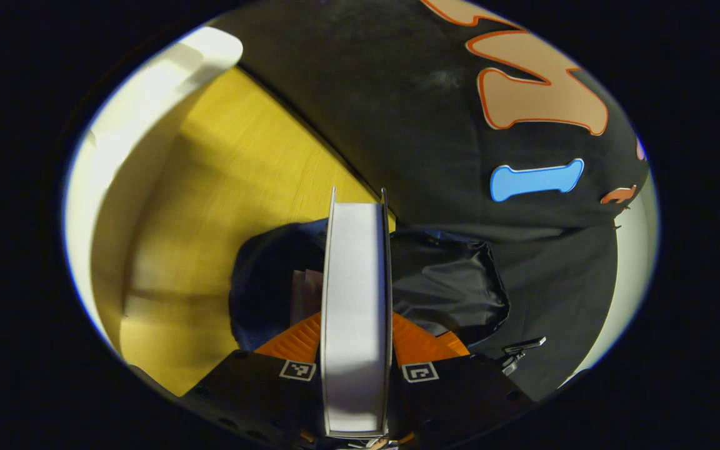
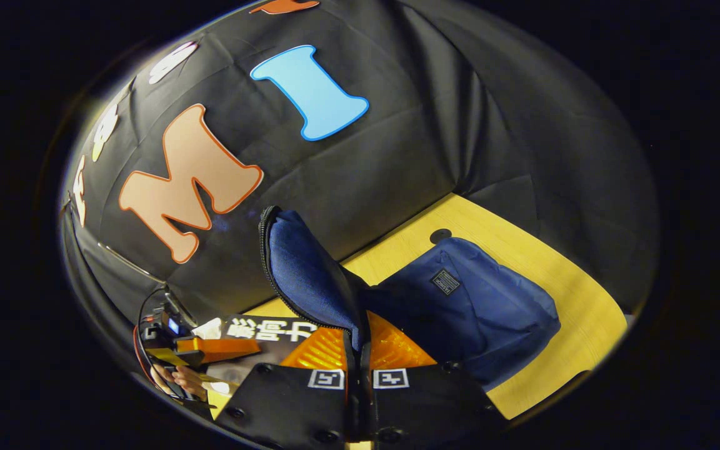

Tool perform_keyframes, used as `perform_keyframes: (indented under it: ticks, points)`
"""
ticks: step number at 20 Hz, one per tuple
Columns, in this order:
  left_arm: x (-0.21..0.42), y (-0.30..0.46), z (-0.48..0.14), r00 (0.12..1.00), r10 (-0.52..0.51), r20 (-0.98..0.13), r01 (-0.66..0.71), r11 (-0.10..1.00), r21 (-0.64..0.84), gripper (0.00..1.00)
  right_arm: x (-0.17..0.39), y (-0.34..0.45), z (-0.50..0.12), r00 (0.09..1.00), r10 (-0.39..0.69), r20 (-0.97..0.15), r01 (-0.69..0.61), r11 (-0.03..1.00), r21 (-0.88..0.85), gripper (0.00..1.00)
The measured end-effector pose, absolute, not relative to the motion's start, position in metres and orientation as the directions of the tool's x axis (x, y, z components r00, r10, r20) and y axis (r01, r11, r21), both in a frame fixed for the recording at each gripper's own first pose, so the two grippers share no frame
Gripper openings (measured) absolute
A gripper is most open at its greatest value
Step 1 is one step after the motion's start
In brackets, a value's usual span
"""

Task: Open the schoolbag, grab two books from the bookshelf and put them into the schoolbag.

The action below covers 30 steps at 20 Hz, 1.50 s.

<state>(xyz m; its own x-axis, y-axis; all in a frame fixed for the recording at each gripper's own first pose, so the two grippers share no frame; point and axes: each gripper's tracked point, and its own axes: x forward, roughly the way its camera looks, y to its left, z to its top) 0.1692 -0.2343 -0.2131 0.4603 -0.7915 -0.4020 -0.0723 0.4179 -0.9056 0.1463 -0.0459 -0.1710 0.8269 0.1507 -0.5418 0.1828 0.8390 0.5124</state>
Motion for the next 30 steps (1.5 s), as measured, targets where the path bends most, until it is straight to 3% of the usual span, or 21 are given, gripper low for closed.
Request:
perform_keyframes:
  ticks: [9,15,18,21,25,30]
  points:
    - [0.174,-0.306,-0.233,0.475,-0.793,-0.382,-0.087,0.39,-0.917,0.34,0.142,-0.047,-0.166,0.833,0.174,-0.525,0.145,0.847,0.512,0.03]
    - [0.179,-0.332,-0.247,0.513,-0.795,-0.323,-0.126,0.302,-0.945,0.37,0.14,-0.033,-0.162,0.831,0.211,-0.514,0.084,0.867,0.491,0.03]
    - [0.176,-0.34,-0.254,0.51,-0.802,-0.31,-0.15,0.272,-0.951,0.34,0.14,-0.022,-0.162,0.825,0.24,-0.512,0.055,0.867,0.495,0.03]
    - [0.17,-0.362,-0.268,0.476,-0.823,-0.31,-0.163,0.264,-0.951,0.37,0.136,-0.013,-0.165,0.819,0.256,-0.513,0.033,0.873,0.487,0.03]
    - [0.174,-0.369,-0.274,0.494,-0.823,-0.281,-0.213,0.199,-0.957,0.36,0.137,-0.016,-0.165,0.819,0.254,-0.514,0.031,0.875,0.483,0.03]
    - [0.174,-0.37,-0.297,0.478,-0.814,-0.331,-0.292,0.208,-0.934,0.39,0.136,-0.02,-0.169,0.815,0.248,-0.523,0.048,0.871,0.489,0.03]
